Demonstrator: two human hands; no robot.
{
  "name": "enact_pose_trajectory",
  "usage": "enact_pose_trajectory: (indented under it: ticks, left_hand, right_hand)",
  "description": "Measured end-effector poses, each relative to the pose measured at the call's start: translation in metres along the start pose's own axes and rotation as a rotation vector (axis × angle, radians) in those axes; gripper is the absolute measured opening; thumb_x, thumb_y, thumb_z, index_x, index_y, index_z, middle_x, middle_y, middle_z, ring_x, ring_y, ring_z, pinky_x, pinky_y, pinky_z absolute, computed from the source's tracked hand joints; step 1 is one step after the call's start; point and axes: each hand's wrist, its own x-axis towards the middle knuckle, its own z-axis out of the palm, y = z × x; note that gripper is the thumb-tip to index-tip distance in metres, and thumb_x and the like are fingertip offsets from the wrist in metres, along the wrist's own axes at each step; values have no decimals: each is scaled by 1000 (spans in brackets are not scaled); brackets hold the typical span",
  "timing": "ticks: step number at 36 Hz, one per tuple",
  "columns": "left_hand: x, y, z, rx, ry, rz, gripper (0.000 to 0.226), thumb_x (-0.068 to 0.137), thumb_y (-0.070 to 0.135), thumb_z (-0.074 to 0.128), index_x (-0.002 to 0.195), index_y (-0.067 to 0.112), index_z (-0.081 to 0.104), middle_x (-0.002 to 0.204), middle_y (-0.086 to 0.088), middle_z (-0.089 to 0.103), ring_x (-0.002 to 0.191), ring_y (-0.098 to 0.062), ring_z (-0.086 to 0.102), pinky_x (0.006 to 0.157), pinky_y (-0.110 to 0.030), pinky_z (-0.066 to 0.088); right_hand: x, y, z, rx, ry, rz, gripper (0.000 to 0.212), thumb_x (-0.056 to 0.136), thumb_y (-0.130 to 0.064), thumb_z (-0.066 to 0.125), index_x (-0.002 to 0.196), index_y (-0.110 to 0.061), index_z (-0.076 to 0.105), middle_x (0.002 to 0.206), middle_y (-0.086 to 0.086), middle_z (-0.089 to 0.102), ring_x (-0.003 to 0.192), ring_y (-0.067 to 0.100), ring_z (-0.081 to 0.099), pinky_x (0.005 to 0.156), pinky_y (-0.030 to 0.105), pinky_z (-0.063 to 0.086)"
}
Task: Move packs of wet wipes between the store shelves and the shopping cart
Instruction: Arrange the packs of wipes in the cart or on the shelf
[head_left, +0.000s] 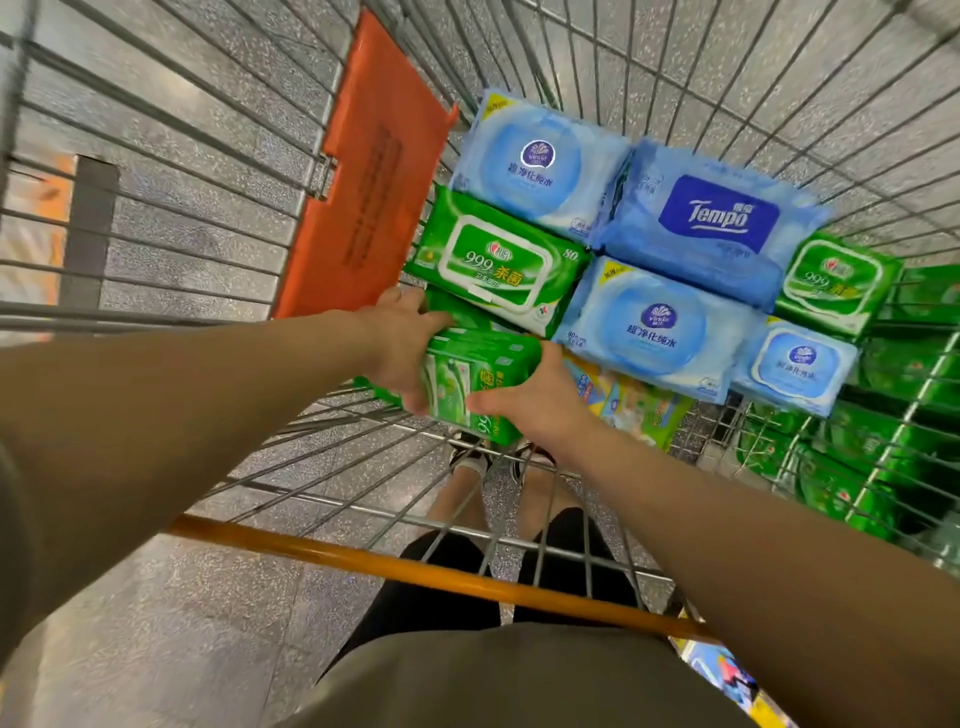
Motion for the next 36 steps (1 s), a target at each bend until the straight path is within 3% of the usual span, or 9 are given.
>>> enact_pose_trajectory:
  ticks: [6,10,14,17,21,24,27,33,36]
  left_hand:
    - [-22,-3,-31,-433,-208,39,122,50,55,95,149,34,27,148,-9,46,125,-31,52,109,-46,45]
    - [-52,-11,-57,-714,-208,67,112,48,67,90,142,31,41,149,-4,45,133,-30,49,115,-49,37]
    - [-82,-14,-73,-1542,-12,117,80,58,56,84,126,20,63,127,-12,63,119,-36,57,111,-54,41]
    - [-99,-4,-83,-2004,148,187,61,75,54,72,126,23,62,133,-16,60,118,-35,58,98,-56,51]
    - [-128,50,-105,-2038,232,297,40,89,59,57,113,28,66,117,-5,65,118,-34,64,92,-50,54]
    - [-147,102,-125,-2072,338,348,52,87,60,66,119,19,60,112,-4,66,112,-30,64,95,-52,54]
    - [-162,141,-147,-2183,495,429,105,57,56,89,147,23,45,132,-4,67,116,-30,68,92,-53,58]
    - [-190,190,-174,-2199,592,477,78,78,13,83,146,15,44,127,-15,70,93,-28,76,66,-35,60]
    - [-205,196,-183,-2152,542,524,79,71,17,86,142,14,49,126,-16,70,101,-33,74,77,-48,63]
  right_hand:
    - [-19,-32,-35,48,-54,-11,91,41,-28,93,119,-19,48,110,3,69,95,18,72,85,48,61]
    - [-44,-60,-68,129,-85,-29,86,36,-32,91,113,-17,55,99,6,73,83,21,74,76,46,63]
    - [-69,-85,-95,348,-10,-122,56,41,-25,87,93,-14,67,90,12,71,79,29,69,78,47,57]
    - [-90,-106,-106,561,23,-173,31,55,-23,82,83,-14,71,101,19,66,90,33,67,87,50,56]
    - [-124,-143,-118,696,36,-246,2,75,-22,70,76,-20,70,85,5,70,76,23,65,68,34,51]
    - [-145,-164,-119,774,55,-313,10,89,-20,63,85,-19,73,86,2,76,79,22,69,74,35,52]
    - [-167,-180,-118,813,62,-343,19,93,-20,61,106,-12,72,103,7,76,86,21,71,73,33,56]
    - [-214,-192,-125,840,67,-425,55,80,-26,74,131,-11,63,121,11,73,111,25,70,89,37,56]
    - [-237,-188,-145,753,0,-428,57,76,-36,78,127,-15,66,122,11,72,117,30,67,101,47,52]
